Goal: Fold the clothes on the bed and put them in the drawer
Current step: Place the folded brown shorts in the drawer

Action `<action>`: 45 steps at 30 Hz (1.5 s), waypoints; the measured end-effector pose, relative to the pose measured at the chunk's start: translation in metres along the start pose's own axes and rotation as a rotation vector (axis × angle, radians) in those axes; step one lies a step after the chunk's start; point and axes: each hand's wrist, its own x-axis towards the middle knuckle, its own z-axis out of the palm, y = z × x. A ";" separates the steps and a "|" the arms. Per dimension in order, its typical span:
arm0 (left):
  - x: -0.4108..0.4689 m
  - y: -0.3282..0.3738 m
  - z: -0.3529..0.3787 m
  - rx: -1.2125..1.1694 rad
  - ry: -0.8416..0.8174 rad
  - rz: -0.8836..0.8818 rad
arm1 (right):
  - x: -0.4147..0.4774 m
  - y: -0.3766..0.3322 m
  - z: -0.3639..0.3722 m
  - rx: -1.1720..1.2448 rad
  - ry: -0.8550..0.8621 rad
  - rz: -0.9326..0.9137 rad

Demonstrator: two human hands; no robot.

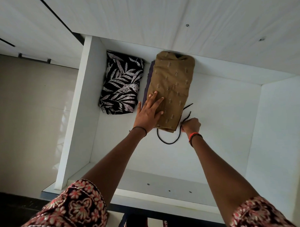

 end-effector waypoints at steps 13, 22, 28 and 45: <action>0.001 0.003 -0.003 0.007 -0.049 -0.023 | 0.016 -0.095 -0.045 0.194 0.053 -0.200; -0.035 0.018 -0.041 0.068 -0.182 -0.121 | -0.065 -0.076 -0.065 0.239 -0.043 -0.184; -0.098 0.018 -0.060 -0.049 -0.090 -0.298 | -0.133 -0.060 -0.069 0.197 -0.152 -0.230; -0.353 0.025 -0.124 -0.556 0.423 -0.792 | -0.348 -0.049 -0.014 -0.408 -0.484 -0.646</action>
